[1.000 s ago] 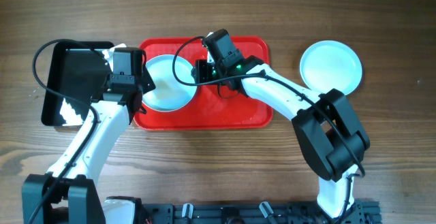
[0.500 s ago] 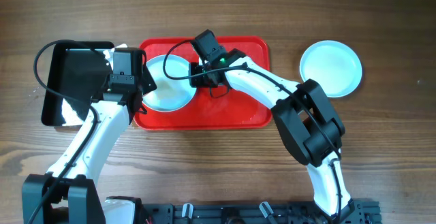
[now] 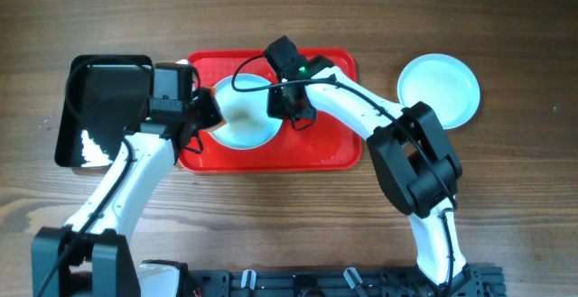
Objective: Clean dirty plates on tray and stack at the side
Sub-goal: 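Keep scrubbing the plate's left side with the sponge in the left gripper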
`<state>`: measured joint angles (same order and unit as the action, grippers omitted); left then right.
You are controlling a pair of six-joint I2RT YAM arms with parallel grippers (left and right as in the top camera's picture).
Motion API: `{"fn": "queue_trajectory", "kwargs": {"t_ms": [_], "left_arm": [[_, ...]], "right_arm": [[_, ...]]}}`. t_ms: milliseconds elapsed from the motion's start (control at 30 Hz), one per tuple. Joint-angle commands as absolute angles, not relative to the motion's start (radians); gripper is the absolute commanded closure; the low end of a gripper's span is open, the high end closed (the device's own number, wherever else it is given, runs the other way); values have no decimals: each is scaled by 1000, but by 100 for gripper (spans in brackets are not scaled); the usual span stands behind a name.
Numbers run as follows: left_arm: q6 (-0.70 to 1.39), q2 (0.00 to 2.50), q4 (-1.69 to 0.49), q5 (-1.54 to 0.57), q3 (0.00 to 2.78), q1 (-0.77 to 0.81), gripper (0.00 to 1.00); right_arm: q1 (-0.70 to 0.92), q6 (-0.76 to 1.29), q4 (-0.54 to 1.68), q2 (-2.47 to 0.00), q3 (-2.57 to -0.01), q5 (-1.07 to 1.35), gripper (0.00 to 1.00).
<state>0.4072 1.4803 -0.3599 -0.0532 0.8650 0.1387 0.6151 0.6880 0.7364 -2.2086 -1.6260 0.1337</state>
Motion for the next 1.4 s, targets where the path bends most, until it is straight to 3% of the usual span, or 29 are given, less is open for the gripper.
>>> {"fn": "queue_trajectory", "kwargs": {"t_ms": [0, 300, 567, 767, 933, 1067, 1367], "left_arm": [[455, 1598, -306, -123, 864, 207, 96], [453, 1760, -70, -112, 864, 320, 96], [287, 1848, -152, 39, 864, 244, 96], [287, 1844, -245, 208, 864, 126, 96], [292, 1740, -222, 172, 866, 149, 96], [351, 1654, -63, -42, 866, 218, 96], [428, 1869, 150, -64, 866, 252, 96]], "right_arm": [[608, 711, 770, -2229, -1619, 89, 96], [609, 710, 783, -2229, -1619, 90, 95], [609, 706, 784, -2229, -1619, 89, 96], [608, 706, 783, -2229, -1619, 90, 96], [608, 707, 776, -2229, -1619, 89, 96], [610, 710, 768, -2229, -1619, 97, 96], [619, 710, 754, -2229, -1619, 105, 96]]}}
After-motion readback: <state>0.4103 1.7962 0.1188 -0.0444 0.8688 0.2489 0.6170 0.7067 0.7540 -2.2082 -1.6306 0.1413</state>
